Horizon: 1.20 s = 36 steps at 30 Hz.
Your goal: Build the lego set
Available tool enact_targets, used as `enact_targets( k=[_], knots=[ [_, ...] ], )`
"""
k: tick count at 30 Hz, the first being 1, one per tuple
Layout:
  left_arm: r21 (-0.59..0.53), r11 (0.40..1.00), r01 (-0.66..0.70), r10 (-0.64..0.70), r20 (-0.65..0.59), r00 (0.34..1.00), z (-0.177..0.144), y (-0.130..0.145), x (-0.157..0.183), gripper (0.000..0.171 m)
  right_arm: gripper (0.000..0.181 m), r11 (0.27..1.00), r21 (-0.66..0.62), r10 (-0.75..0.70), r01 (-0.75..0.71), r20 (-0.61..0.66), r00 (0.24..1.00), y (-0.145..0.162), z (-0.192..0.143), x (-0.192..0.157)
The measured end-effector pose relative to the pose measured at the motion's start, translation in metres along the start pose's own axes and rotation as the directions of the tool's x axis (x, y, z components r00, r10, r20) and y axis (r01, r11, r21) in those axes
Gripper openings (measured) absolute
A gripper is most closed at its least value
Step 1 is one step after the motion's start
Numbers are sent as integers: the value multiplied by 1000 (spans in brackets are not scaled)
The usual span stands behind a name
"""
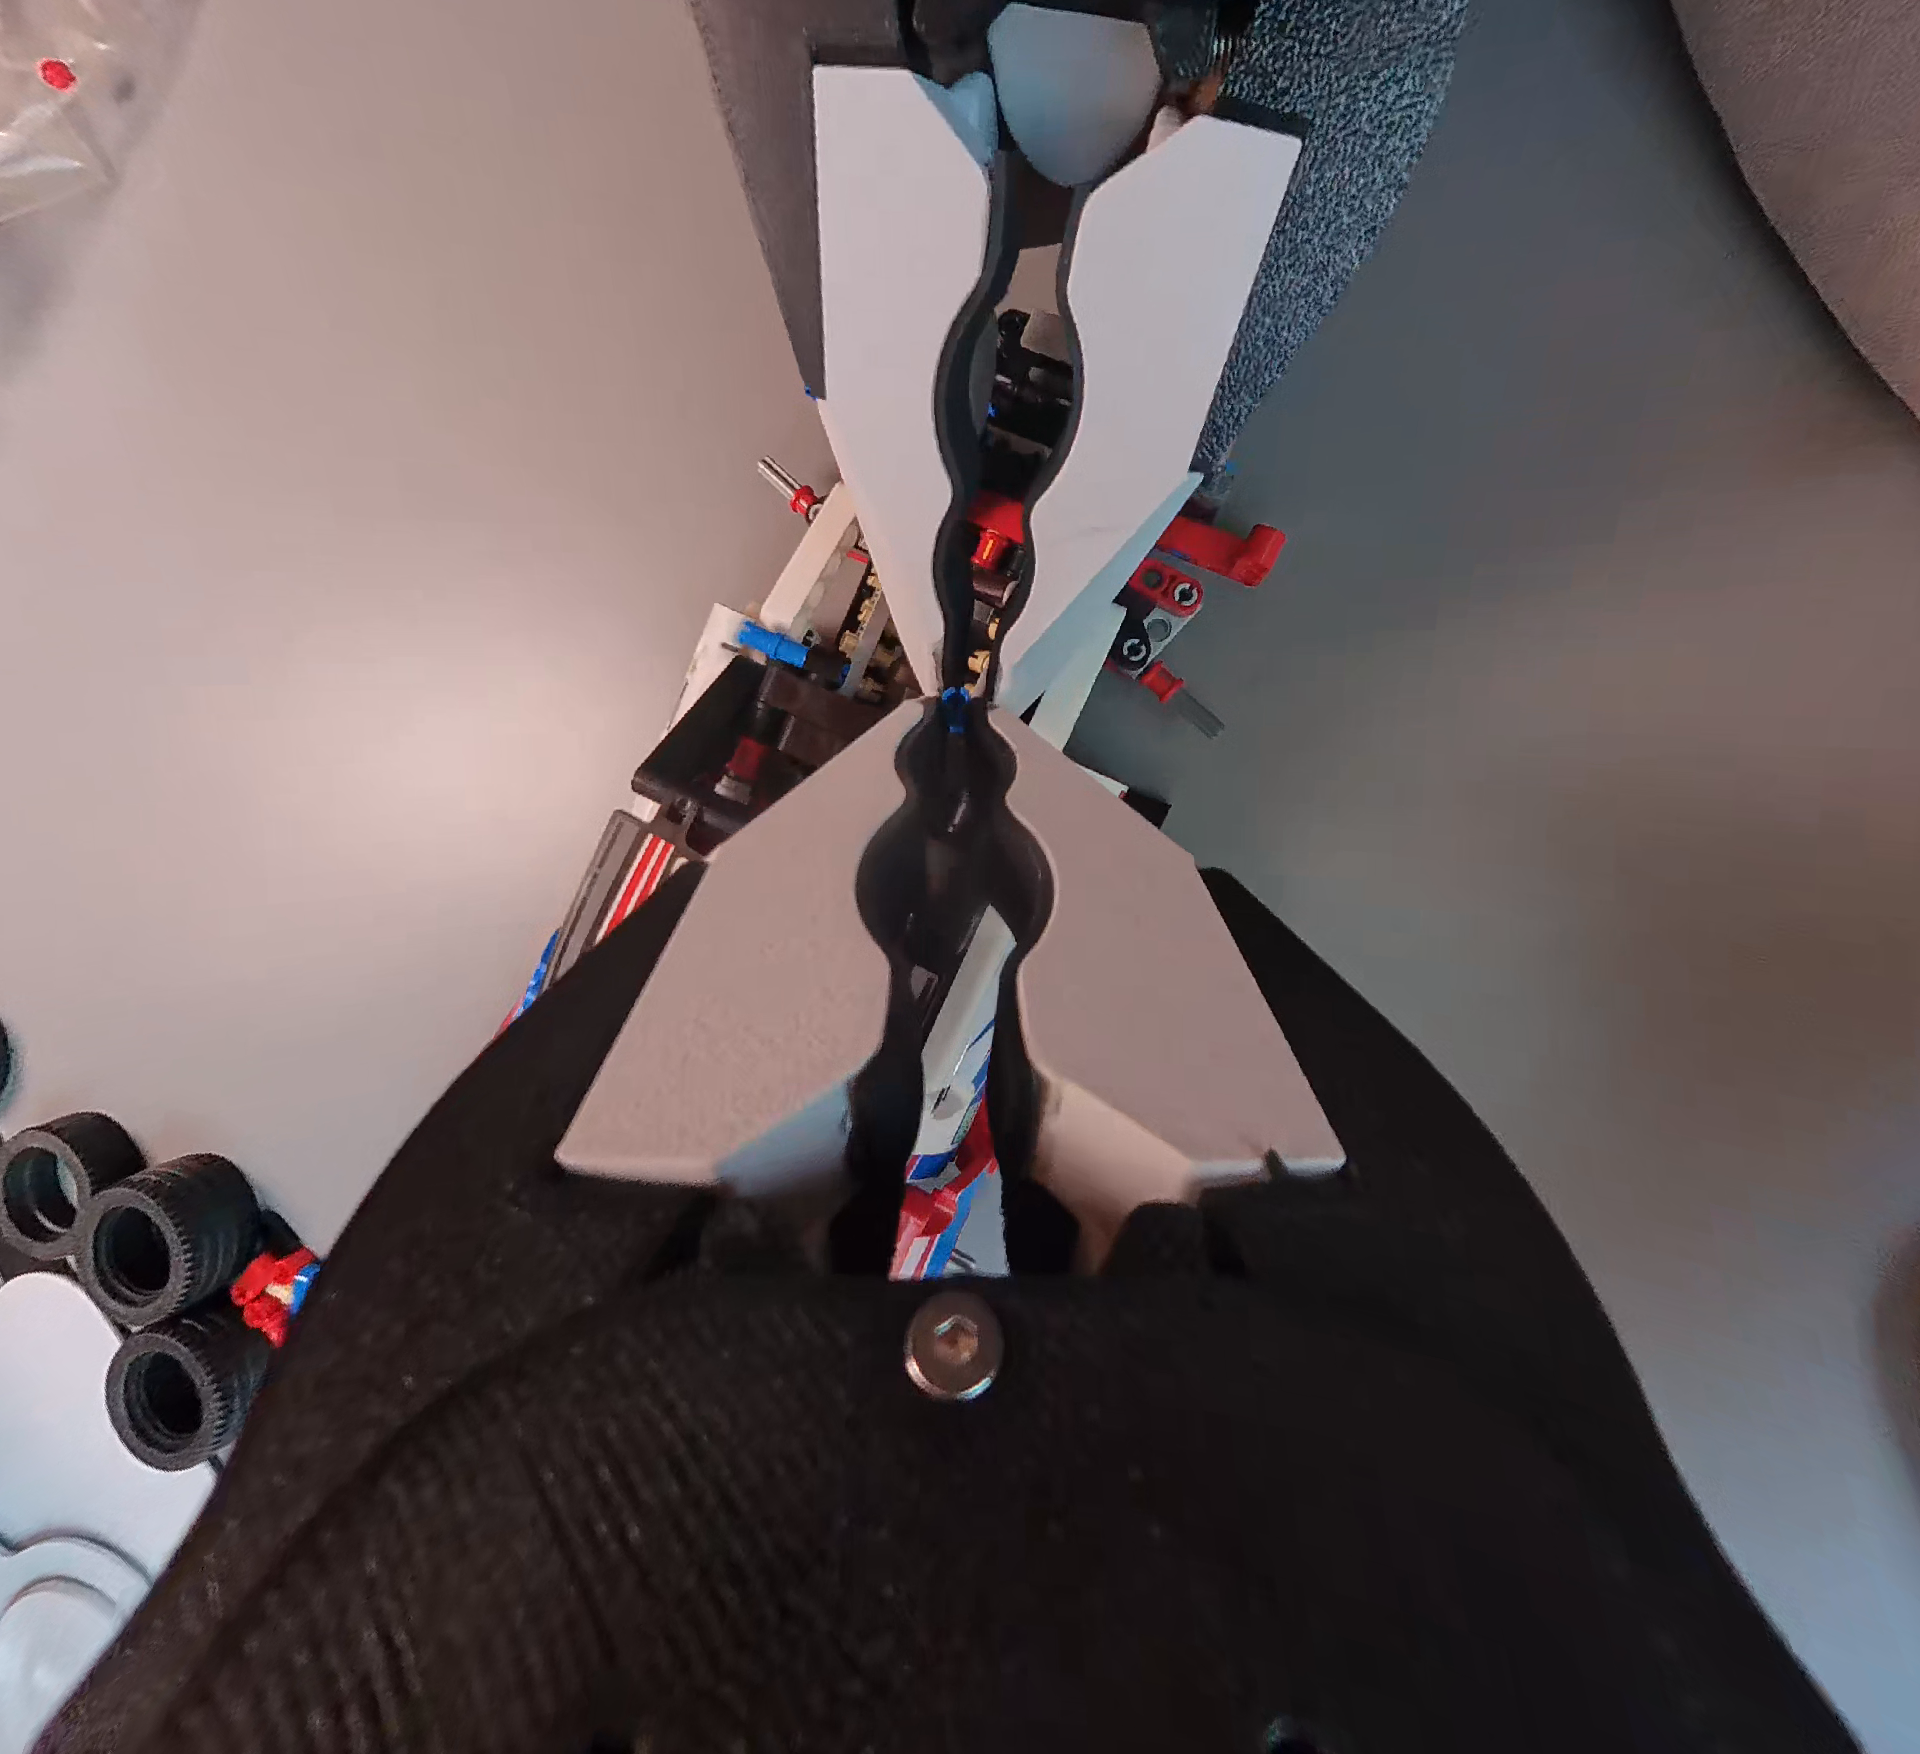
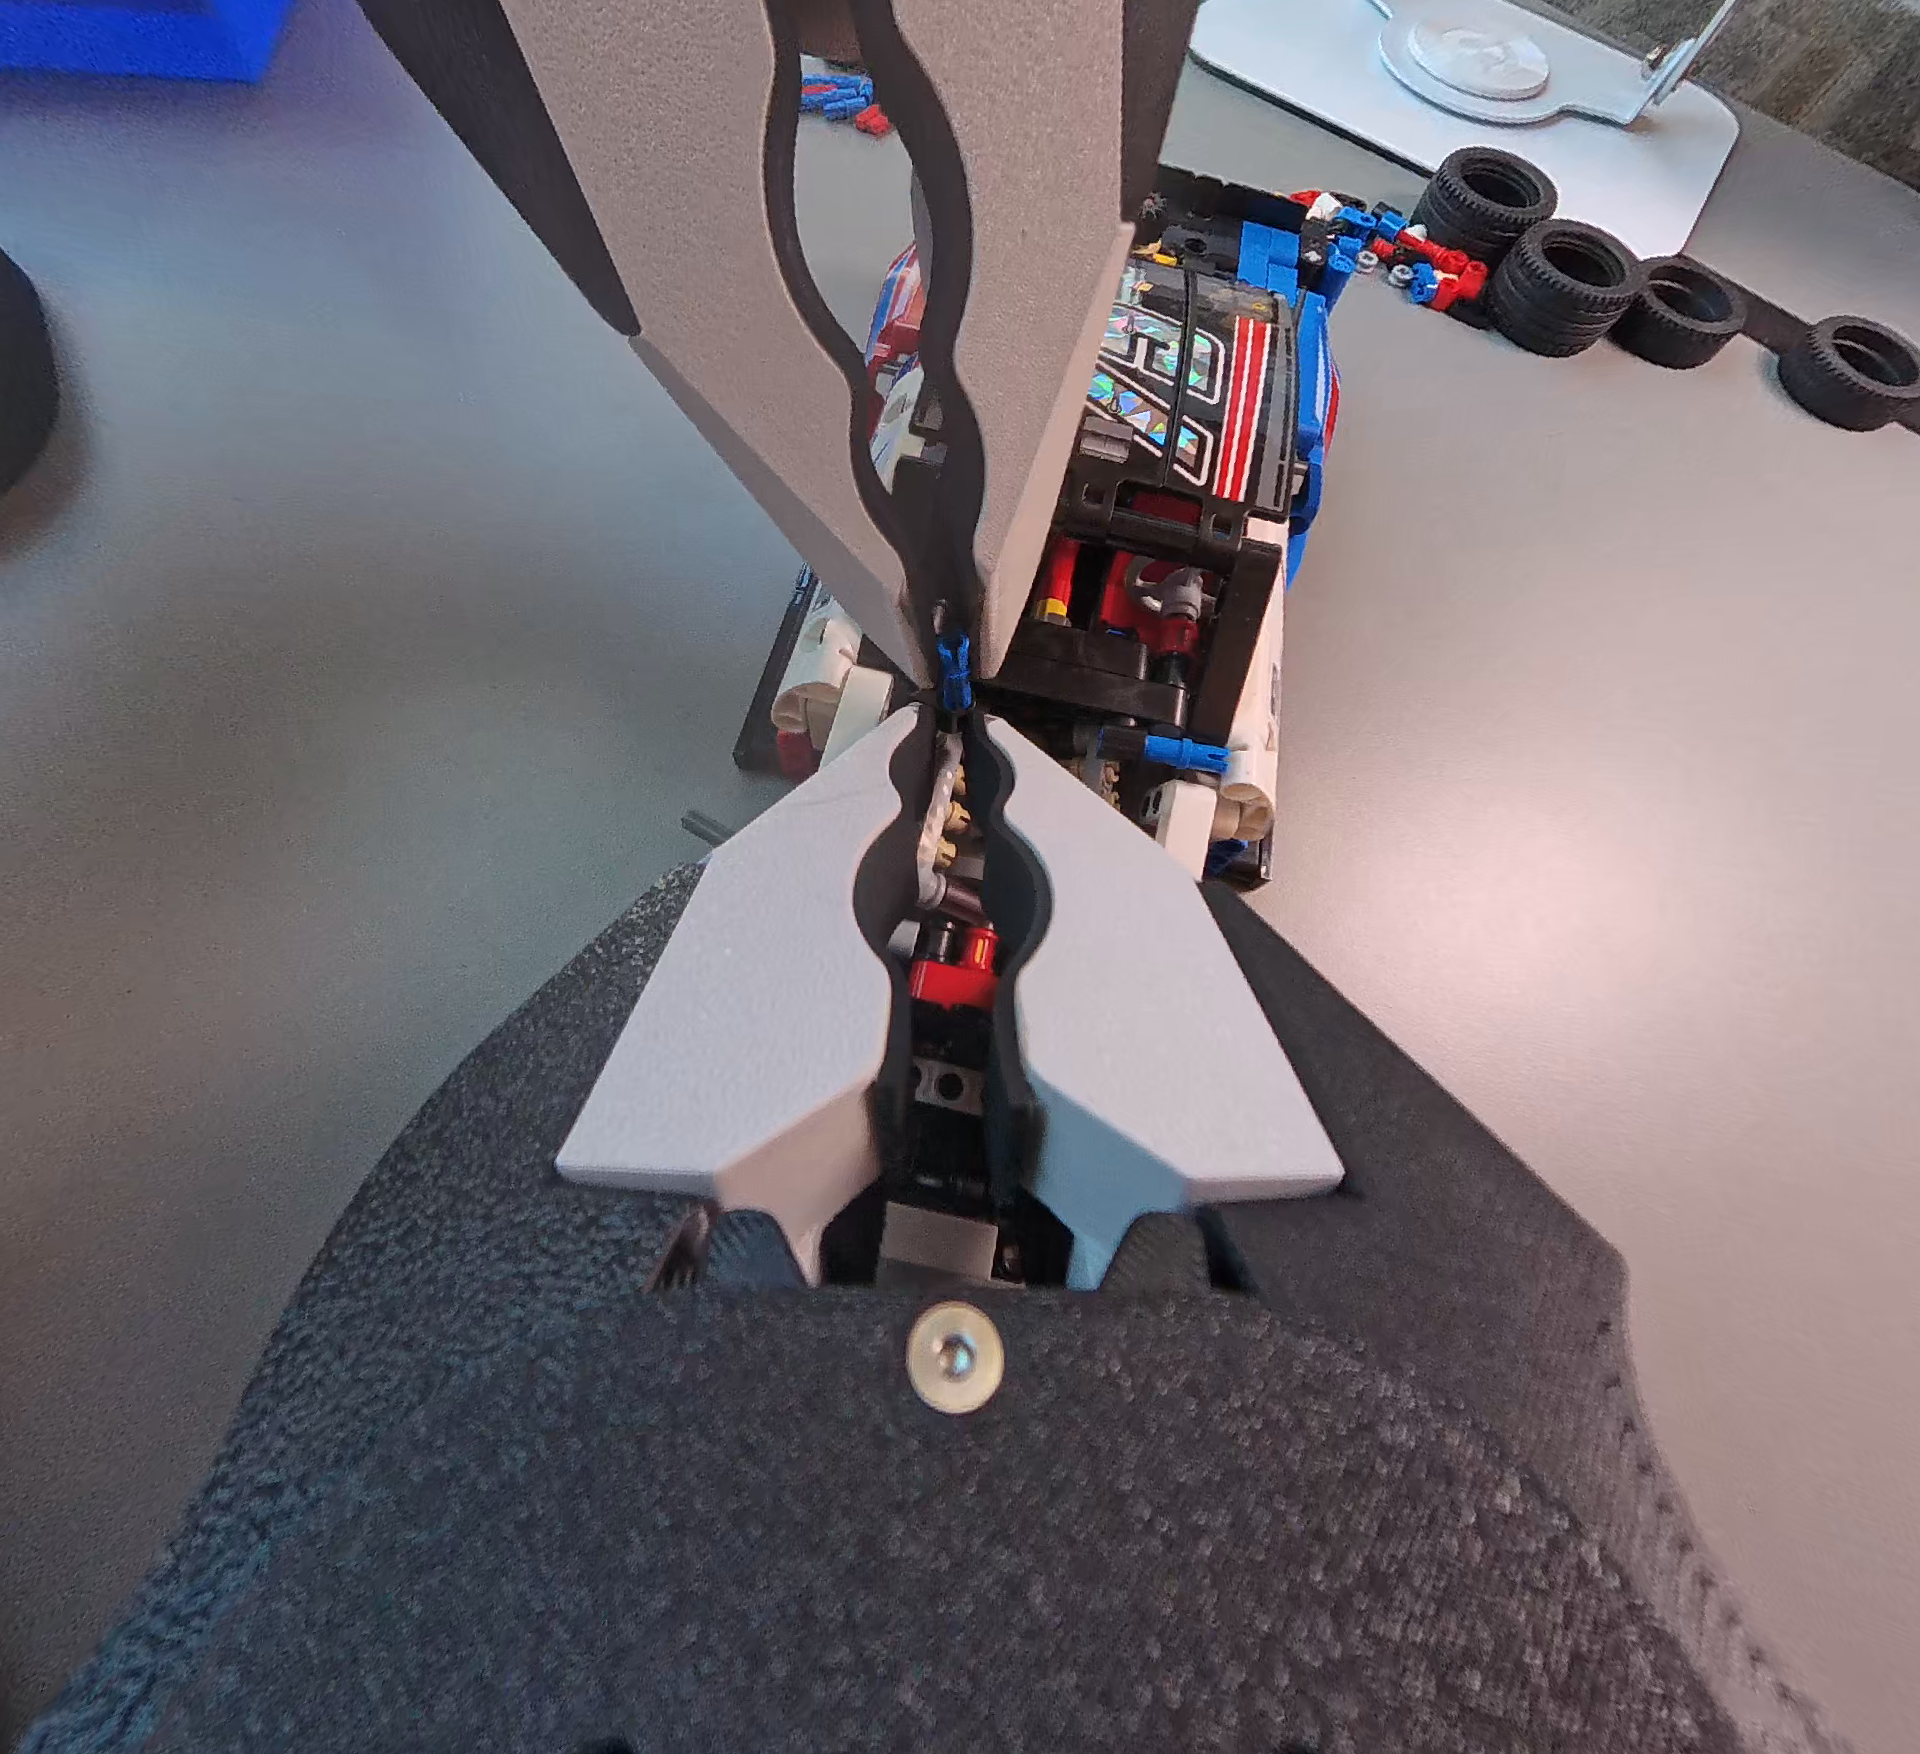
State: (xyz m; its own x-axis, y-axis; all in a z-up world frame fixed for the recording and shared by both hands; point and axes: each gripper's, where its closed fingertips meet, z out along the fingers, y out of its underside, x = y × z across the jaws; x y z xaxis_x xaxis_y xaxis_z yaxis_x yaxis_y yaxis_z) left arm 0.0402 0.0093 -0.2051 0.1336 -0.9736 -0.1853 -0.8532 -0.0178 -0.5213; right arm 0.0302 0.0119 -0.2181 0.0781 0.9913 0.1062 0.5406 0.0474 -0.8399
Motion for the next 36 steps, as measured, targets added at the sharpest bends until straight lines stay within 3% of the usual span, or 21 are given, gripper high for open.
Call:
enact_targets(
  k=[5,11,17,18,24,36],
  knots=[
    [-21,997,-77,77,7,997,-1,1,-1,3,3,1000,5,12,-12,0,1000,0,0,0],
    [62,998,-13,13,5,1000,2,-2,2,3,3,1000,6,26,-26,3,1000,0,0,0],
    [-9,997,-77,77,44,996,-4,11,-1,2,2,1000,0,21,-21,-3,1000,0,2,0],
    [-60,995,-85,88,53,995,-3,20,-2,2,2,1000,-1,23,-23,-3,1000,0,2,0],
    [-40,998,-50,50,20,999,2,14,10,0,2,999,7,35,-35,-3,999,0,1,1],
    [37,987,158,-159,24,987,-6,14,8,0,7,999,38,-17,18,-17,1000,-3,-2,1]
  ],
)
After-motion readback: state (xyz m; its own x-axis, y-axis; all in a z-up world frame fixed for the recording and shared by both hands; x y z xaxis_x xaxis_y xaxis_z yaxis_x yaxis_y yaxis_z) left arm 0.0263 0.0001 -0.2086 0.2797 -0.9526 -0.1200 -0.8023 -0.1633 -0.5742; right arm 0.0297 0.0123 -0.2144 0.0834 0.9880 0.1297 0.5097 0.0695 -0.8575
